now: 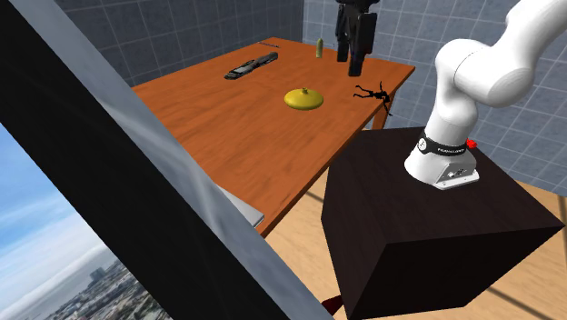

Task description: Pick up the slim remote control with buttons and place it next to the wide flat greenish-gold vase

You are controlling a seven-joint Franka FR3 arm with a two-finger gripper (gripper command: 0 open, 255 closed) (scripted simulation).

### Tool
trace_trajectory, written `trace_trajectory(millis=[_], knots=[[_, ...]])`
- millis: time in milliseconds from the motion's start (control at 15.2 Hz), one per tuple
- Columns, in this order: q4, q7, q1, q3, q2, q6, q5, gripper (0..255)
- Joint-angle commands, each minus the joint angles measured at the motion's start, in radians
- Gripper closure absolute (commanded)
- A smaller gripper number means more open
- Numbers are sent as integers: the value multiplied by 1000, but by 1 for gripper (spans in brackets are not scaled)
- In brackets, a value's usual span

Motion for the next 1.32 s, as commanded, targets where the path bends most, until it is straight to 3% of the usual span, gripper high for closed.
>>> trace_trajectory(millis=[0, 594, 1254], knots=[[2, 52, -6, 32, 60, 63, 6, 0], [98, 295, -46, 151, 385, 298, -42, 0], [338, 601, -43, 184, 796, 442, -227, 0]])
